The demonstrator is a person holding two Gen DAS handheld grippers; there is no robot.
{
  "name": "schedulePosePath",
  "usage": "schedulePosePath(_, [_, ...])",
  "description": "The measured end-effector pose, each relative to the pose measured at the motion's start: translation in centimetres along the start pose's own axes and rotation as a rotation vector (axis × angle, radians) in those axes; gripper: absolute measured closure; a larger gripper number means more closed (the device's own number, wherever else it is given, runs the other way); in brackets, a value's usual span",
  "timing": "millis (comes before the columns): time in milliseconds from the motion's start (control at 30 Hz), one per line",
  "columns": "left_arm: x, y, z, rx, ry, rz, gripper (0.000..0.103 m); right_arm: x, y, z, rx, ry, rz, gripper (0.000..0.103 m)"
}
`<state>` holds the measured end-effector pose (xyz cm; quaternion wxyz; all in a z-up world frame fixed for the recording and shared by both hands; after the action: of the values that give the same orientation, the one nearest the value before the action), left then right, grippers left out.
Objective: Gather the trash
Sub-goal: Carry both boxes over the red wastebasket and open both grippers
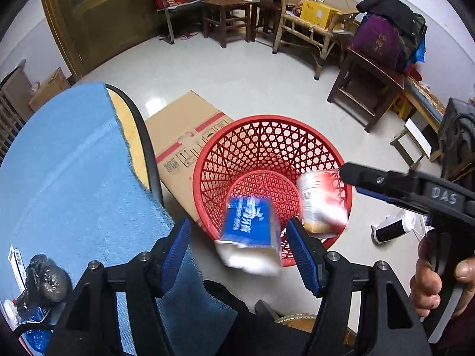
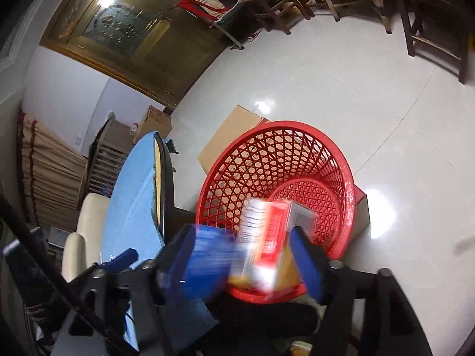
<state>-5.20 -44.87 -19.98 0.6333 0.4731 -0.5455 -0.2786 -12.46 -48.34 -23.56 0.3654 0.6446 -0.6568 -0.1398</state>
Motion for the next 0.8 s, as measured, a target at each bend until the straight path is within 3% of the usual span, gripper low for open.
schedulePosePath(133, [0.2,0.0,-0.3,0.003,0.007,-0.001,0.035,0.5,0.3,0.6,-0.01,-0.009,0.028,0.031])
schedulePosePath(233, [-0.6,0.9,-1.2,0.014,0.017,0.018,0.035,1.7,1.0,1.7,-0.048,-0.029,0.098,0.031])
schedulePosePath(367, [-3.1,3.2,-3.3,0.014,0.058,0.061,0.035,4.2,0.8,4.4,-0.104,-0.085,0.149,0.031])
schedulePosePath(433, [-4.9,4.7,-5.1,0.029,0.098,0.082,0.035,6.0,-0.6,5.6,-0.124,-0.1,0.133,0.031])
schedulePosePath(600, [-10.6,9.2,-11.8,0.144,0.263,0.131,0.035,9.1,-4.7,6.7,-0.089,-0.173,0.075,0.031])
schedulePosePath(800, [-18.6,15.2,-19.7,0.398,0.446,0.175,0.034,10.1,-9.5,5.6,-0.115,-0.11,-0.008,0.03])
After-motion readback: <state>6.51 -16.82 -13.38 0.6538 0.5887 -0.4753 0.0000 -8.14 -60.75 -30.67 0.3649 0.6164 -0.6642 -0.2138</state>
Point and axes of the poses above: each gripper's, at about its wrist camera, not at the fingertips, and y roughly against the way its jaws point, z to its right, x to its top, the point moved 5 cm from there along -y, roughly the way its jaws point, and after that the axes turned 4 degrees about x, right-handed, at the moved point
